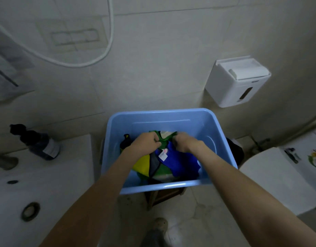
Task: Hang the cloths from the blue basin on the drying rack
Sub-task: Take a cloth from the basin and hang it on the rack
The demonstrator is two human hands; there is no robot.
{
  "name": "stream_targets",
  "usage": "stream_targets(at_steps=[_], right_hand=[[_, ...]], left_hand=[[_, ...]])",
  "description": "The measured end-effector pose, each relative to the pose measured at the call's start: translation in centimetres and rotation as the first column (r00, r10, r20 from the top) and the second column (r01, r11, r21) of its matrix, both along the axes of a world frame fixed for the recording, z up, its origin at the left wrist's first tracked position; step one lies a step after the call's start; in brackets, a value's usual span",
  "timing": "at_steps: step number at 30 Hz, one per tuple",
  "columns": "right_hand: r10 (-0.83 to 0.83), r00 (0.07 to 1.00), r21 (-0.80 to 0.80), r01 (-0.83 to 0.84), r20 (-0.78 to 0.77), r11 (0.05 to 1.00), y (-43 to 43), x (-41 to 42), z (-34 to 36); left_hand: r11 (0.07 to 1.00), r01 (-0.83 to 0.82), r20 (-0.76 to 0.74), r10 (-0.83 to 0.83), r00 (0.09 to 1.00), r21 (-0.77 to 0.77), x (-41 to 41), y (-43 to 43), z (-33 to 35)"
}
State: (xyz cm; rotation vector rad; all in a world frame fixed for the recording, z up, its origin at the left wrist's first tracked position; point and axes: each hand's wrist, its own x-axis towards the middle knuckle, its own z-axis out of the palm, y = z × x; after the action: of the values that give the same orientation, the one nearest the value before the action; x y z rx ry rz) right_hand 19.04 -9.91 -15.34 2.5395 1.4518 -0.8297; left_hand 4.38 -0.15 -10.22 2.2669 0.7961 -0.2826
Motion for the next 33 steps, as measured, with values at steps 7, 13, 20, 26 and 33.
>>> stream_targets(at_steps=[7, 13, 20, 26, 33], right_hand=[[-0.072, 0.963, 0.097, 0.1, -0.26, 0.99, -0.3, 0.8, 2.0], [-0.079, 0.982, -0.158, 0.052, -0.171, 0.986, -1.1, 0.3, 2.0], [-0.103, 0.972, 0.258, 0.157, -0.21, 0.953, -1.7, 0.3, 3.1], [-0.07, 0.881, 0.626, 0.386, -0.467, 0.678, -4.3, -1.4, 9.5], [-0.114, 0.843, 0.742, 0.52, -0.526, 0.423, -7.8, -3.0, 13.7]], left_hand=[[0.995, 0.071, -0.042, -0.074, 0.996, -0.063, 1.8, 0.3, -0.6], [0.994, 0.091, -0.056, -0.095, 0.994, -0.068, 2.9, -0.5, -0.2], [0.995, 0.095, -0.033, -0.096, 0.995, -0.027, 2.3, -0.8, -0.1], [0.999, 0.038, 0.142, -0.039, 0.989, 0.01, 2.1, -3.0, 1.5], [0.989, -0.15, 0.456, 0.128, 0.881, 0.013, -0.1, -5.1, 6.1]])
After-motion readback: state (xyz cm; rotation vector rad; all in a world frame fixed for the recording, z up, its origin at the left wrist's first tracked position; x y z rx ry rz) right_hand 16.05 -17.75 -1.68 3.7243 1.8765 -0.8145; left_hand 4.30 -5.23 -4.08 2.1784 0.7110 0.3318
